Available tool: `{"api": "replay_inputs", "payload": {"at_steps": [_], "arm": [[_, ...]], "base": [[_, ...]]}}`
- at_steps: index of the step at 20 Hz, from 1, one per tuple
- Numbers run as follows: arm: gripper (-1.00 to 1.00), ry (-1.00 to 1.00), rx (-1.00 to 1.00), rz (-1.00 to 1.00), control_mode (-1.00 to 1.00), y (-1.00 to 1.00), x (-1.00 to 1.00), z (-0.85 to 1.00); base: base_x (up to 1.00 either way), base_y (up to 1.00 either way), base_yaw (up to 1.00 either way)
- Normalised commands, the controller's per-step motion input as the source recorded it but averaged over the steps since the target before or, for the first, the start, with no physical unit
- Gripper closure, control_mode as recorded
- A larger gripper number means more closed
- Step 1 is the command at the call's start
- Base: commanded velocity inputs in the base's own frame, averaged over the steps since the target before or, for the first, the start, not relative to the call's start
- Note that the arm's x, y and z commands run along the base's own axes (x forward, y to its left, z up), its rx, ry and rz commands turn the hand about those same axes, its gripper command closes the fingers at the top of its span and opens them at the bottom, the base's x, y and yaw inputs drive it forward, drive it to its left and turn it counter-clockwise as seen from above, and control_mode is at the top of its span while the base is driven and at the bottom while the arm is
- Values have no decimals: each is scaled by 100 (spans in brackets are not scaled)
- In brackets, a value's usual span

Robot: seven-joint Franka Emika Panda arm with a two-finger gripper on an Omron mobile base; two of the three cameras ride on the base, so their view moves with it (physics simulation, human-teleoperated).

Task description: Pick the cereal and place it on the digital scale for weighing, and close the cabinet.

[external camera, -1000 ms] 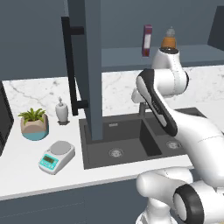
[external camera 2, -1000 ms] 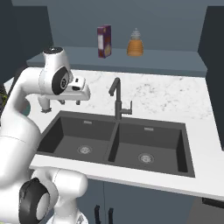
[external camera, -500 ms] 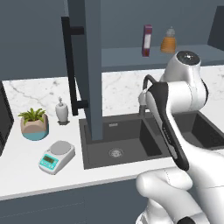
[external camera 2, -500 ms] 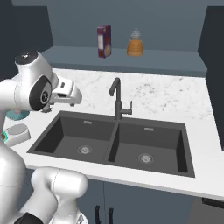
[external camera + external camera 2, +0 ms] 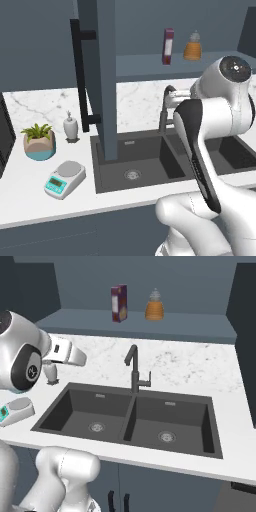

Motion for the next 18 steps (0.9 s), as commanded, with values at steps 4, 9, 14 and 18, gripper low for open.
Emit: {"api": "replay_inputs", "payload": {"at_steps": [4, 9, 14, 18], "arm": [[-100, -23, 0, -6, -100, -16, -4, 69], [-100, -23, 0, -9, -100, -8, 0, 55], [-100, -4, 0, -8, -100, -10, 6, 45], [-100, 0, 0, -5, -100, -18, 13, 38]], "base": [[0, 0, 0], [0, 0, 0], [0, 0, 0], [0, 0, 0]]}}
